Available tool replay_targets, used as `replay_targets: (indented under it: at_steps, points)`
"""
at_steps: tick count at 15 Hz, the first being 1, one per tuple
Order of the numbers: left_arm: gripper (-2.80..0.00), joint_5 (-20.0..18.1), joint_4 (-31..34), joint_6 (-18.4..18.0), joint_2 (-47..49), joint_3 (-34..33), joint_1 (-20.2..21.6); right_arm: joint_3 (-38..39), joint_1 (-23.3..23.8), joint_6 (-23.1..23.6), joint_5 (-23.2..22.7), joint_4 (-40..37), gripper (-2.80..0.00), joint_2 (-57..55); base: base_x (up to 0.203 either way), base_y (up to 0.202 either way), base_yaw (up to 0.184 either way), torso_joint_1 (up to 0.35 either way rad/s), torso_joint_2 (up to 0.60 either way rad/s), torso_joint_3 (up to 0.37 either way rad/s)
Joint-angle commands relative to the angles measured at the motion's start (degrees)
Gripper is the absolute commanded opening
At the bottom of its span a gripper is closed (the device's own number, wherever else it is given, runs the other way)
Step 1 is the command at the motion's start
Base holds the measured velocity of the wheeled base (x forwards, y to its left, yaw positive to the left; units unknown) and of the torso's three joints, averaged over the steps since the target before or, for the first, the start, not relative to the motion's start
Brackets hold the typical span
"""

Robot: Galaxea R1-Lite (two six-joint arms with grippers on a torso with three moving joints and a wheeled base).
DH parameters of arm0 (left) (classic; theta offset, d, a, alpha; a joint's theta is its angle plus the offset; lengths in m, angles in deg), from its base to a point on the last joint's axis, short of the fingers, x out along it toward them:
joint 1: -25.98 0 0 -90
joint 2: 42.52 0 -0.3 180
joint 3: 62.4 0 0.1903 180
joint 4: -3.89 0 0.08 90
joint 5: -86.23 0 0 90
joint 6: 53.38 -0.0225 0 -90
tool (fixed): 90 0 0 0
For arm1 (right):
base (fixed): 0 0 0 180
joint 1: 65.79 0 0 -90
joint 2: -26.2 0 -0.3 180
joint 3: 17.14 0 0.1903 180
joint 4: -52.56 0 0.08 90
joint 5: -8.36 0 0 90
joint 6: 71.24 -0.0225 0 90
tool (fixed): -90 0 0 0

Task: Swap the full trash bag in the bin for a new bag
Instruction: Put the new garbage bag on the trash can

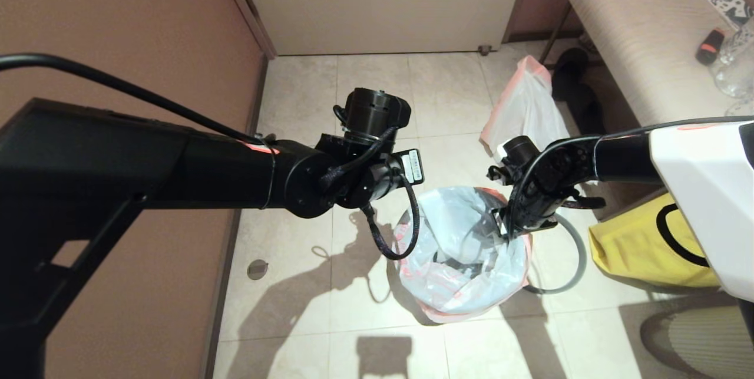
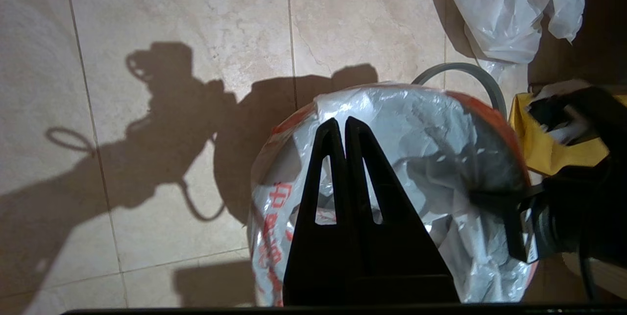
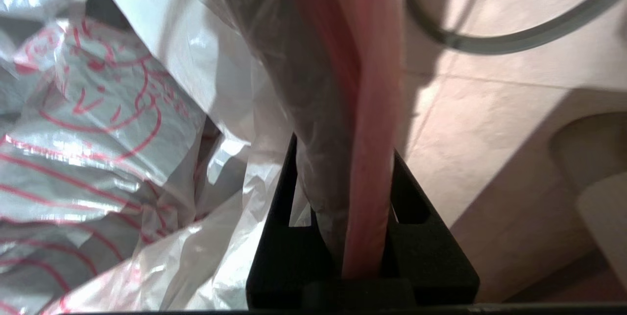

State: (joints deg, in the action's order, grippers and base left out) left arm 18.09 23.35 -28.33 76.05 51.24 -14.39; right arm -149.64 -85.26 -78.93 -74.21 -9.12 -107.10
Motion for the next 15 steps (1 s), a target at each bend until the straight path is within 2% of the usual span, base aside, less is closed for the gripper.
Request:
replay_targets:
  at_steps: [1, 3, 4, 5, 9, 11, 14, 15]
  points:
    - [-2.80, 0.20, 0.02, 0.17, 0.60, 0.34, 0.03, 0.98, -0.81, 0.24, -3.93, -0.10, -2.80, -1.03, 0.000, 0.000, 0.000, 0.000, 0.00, 0.000]
    - [-2.80, 0.20, 0.09, 0.17, 0.87, 0.35, 0.03, 1.73, -2.04, 0.22, -8.83, 1.07, -2.80, -1.60, 0.000, 0.000, 0.000, 0.000, 0.00, 0.000]
    - [-2.80, 0.20, 0.03, 0.17, 0.95, 0.35, 0.03, 2.40, -2.47, 0.34, -8.79, 2.01, -2.80, -2.14, 0.000, 0.000, 0.000, 0.000, 0.00, 0.000]
    - [-2.80, 0.20, 0.03, 0.17, 1.04, 0.35, 0.03, 3.04, -2.88, 0.45, -8.47, 2.56, 0.00, -2.34, 0.000, 0.000, 0.000, 0.000, 0.00, 0.000]
    - [-2.80, 0.29, -0.05, 0.17, 1.30, 0.35, 0.03, 3.71, -3.25, 0.47, -7.61, 3.23, 0.00, -0.76, 0.000, 0.000, 0.000, 0.000, 0.00, 0.000]
    - [-2.80, 0.29, -0.05, 0.23, 1.52, 0.35, -0.16, 4.21, -2.99, 0.42, -2.27, 3.25, 0.00, 0.82, 0.000, 0.000, 0.000, 0.000, 0.00, 0.000]
    - [-2.80, 0.47, 0.16, 1.09, 1.77, -0.71, -0.42, 7.14, -2.39, 1.65, -0.46, 3.12, 0.00, 6.42, 0.000, 0.000, 0.000, 0.000, 0.00, 0.000]
    - [-2.80, 0.40, 0.23, 1.72, 1.57, -2.51, -0.41, 9.06, -2.42, 3.01, -0.52, 3.20, -2.80, 8.07, 0.000, 0.000, 0.000, 0.000, 0.00, 0.000]
